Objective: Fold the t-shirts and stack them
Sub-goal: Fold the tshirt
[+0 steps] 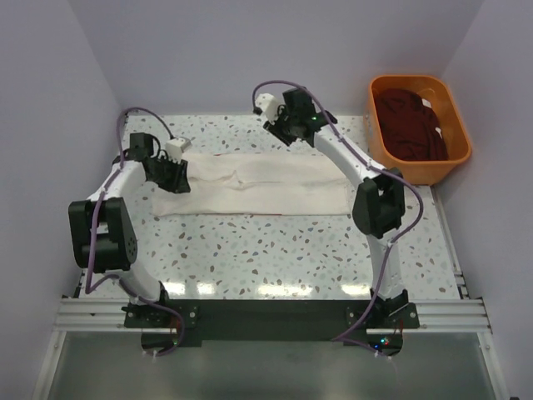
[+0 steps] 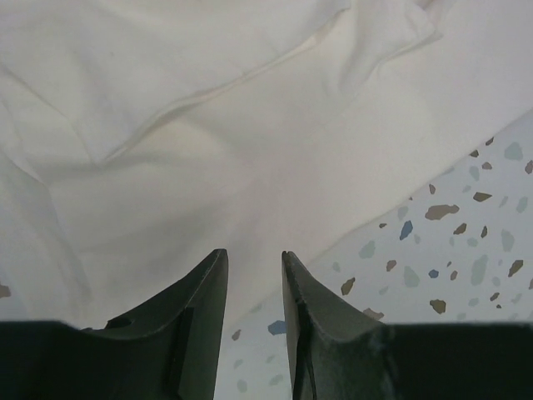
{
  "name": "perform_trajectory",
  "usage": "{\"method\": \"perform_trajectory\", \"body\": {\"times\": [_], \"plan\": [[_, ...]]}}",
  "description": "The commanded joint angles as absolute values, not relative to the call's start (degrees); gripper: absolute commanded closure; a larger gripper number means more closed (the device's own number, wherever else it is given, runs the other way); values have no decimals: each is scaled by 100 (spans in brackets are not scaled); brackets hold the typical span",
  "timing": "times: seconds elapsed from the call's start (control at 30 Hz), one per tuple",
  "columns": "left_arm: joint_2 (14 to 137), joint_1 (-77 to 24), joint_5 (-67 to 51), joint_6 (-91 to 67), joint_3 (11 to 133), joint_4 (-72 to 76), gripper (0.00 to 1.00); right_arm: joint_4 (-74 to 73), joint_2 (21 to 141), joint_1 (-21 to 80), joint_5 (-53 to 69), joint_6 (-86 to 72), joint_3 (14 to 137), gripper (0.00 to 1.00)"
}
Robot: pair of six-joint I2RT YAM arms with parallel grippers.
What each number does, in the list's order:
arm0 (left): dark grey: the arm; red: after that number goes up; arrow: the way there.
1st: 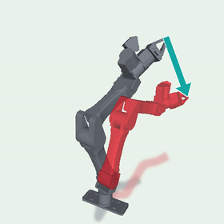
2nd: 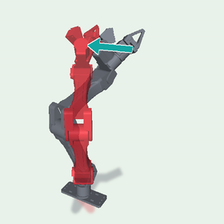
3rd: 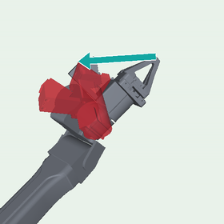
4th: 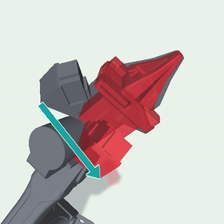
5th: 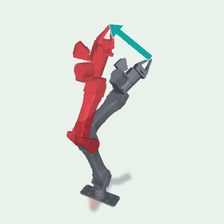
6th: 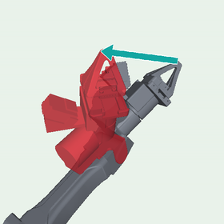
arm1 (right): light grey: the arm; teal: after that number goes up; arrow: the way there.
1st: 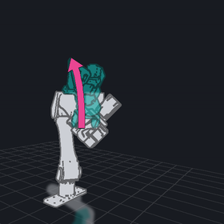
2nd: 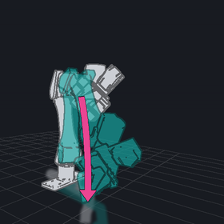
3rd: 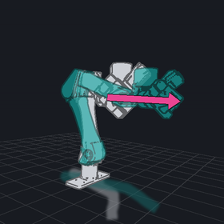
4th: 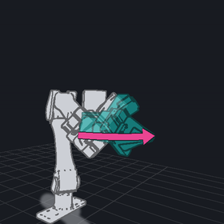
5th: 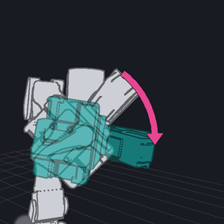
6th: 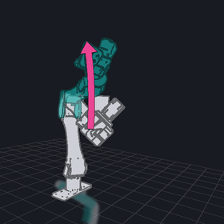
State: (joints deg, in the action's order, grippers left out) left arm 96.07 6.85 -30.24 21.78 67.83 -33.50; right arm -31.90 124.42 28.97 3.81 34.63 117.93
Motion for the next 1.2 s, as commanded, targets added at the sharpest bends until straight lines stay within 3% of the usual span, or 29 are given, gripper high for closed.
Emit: {"method": "perform_trajectory", "body": {"times": [0.0, 0.13, 0.27, 0.47, 0.73, 0.83, 1.0, 1.03, 1.17], "plan": [[9466, 572, -2752, 1706, 6487, -3402, 63, -4340, 12717, 2549, 158, 3787, 11803, 64], [9510, 387, -2382, 1267, 6407, -3209, 62, -4895, 13130, 2268, 44, 3929, 11997, 71], [9650, 106, -1707, 1020, 6354, -3120, 63, -4878, 13464, 2136, -307, 4016, 11910, 73], [10353, 88, -1171, 756, 6627, -3314, 73, -4825, 13570, 2065, -738, 4323, 11365, 77], [11424, 290, -537, 940, 7355, -3331, 78, -4737, 12659, 2109, -827, 4799, 9371, 82], [12013, 308, -387, 1229, 8040, -3130, 78, -5053, 11922, 2363, -458, 4650, 8405, 85], [13331, 185, -1237, 1170, 10718, -3514, 72, -5588, 10558, 3856, 701, 3790, 7007, 84], [13437, 193, -1509, 1082, 11471, -3550, 71, -5668, 10329, 4250, 1208, 3475, 6987, 84], [13230, 167, -1811, 993, 12252, -3472, 63, -5958, 10379, 4360, 1662, 3015, 7434, 83]]}}
